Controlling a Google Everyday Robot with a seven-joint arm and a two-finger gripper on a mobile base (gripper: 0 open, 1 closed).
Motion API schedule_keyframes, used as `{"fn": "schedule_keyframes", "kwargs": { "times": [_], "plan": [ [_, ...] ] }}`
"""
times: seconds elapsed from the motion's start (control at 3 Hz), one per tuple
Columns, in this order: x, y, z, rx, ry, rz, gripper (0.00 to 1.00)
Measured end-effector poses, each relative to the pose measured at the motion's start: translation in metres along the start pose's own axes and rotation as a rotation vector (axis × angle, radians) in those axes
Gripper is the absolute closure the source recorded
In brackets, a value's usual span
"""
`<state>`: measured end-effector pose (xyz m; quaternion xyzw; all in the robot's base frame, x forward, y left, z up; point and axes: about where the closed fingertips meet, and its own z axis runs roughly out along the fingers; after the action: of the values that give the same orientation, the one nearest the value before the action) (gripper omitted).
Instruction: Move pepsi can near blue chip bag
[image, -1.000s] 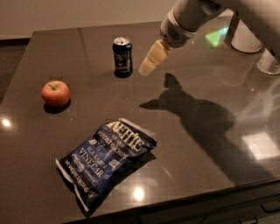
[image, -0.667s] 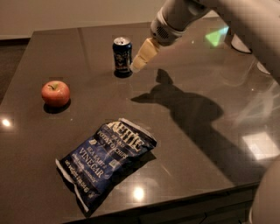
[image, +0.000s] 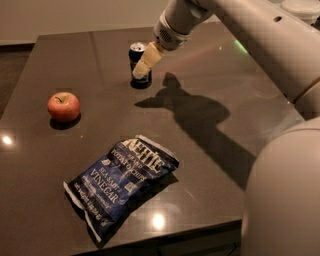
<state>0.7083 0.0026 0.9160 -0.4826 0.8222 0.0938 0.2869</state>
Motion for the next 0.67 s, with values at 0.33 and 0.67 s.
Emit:
{"fn": "schedule_keyframes", "kwargs": {
  "times": [0.33, 0.67],
  "plan": [
    [-0.018, 0.001, 0.015, -0.014, -0.006, -0.008, 0.0],
    [-0.029, 0.004, 0.025, -0.032, -0.009, -0.018, 0.0]
  ]
}}
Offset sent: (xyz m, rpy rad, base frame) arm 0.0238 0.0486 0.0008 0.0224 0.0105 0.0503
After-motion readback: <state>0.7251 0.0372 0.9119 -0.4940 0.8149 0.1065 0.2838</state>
